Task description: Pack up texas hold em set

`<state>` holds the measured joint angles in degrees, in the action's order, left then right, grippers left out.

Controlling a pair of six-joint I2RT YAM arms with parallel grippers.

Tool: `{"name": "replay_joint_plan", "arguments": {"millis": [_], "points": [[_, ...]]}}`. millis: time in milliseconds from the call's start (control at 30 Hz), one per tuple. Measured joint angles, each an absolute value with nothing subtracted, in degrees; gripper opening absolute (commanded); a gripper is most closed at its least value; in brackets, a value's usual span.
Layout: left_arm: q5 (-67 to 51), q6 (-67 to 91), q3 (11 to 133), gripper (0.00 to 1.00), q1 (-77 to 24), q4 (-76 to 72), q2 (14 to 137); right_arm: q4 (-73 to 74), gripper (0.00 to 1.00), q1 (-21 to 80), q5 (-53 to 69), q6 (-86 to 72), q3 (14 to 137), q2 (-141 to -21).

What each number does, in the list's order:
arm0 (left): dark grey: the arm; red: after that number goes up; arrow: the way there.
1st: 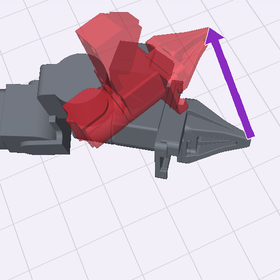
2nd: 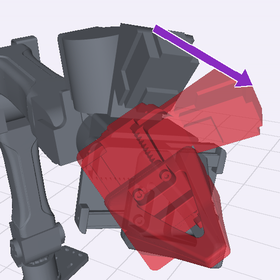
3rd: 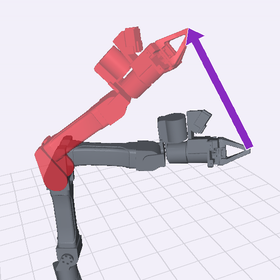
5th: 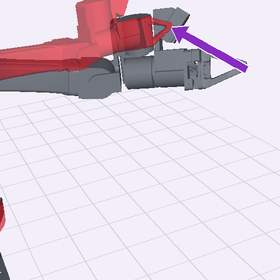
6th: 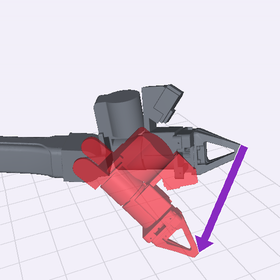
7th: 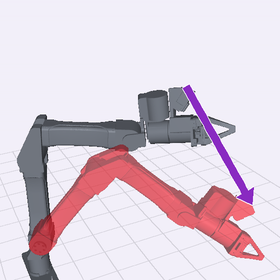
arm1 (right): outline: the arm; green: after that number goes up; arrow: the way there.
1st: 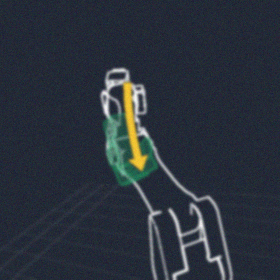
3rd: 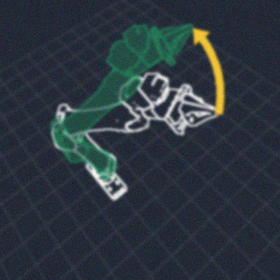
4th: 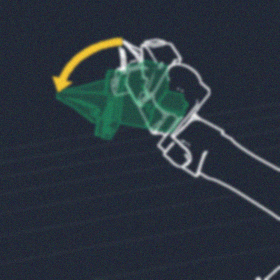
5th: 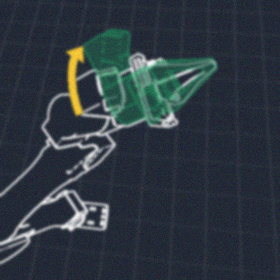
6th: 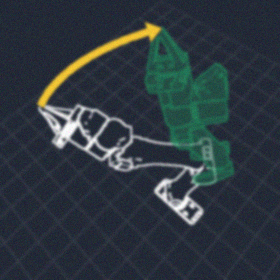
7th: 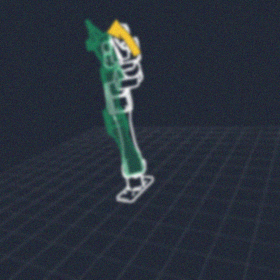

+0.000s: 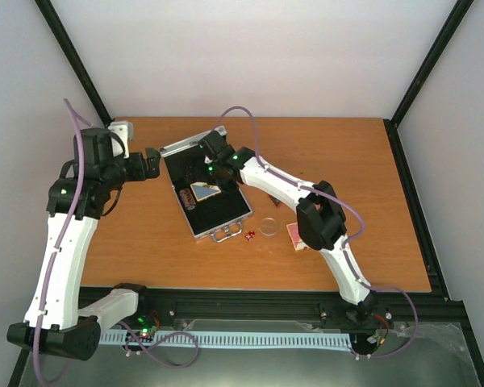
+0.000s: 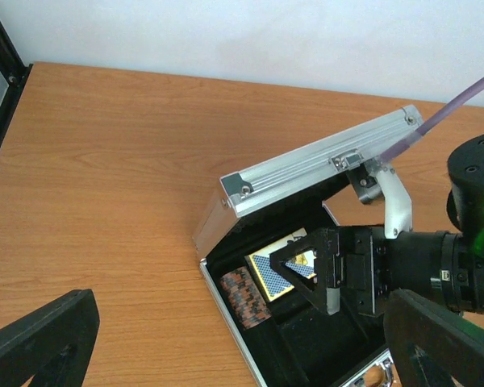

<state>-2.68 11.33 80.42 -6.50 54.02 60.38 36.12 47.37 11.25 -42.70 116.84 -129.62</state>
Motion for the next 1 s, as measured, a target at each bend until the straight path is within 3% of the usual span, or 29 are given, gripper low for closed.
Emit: {"name": "replay_joint_plan", "arguments": {"millis": [333, 1000], "points": [[-2.1, 11.1, 79.9, 1.00, -6.5, 54.0, 62.0, 26.5, 0.91, 47.3, 10.9, -30.8, 117.0, -133.7], [-2.0, 10.6, 79.4, 1.00, -6.5, 54.0, 63.8, 10.2, 0.91, 47.3, 8.2, -32.8, 105.9, -135.3]]}}
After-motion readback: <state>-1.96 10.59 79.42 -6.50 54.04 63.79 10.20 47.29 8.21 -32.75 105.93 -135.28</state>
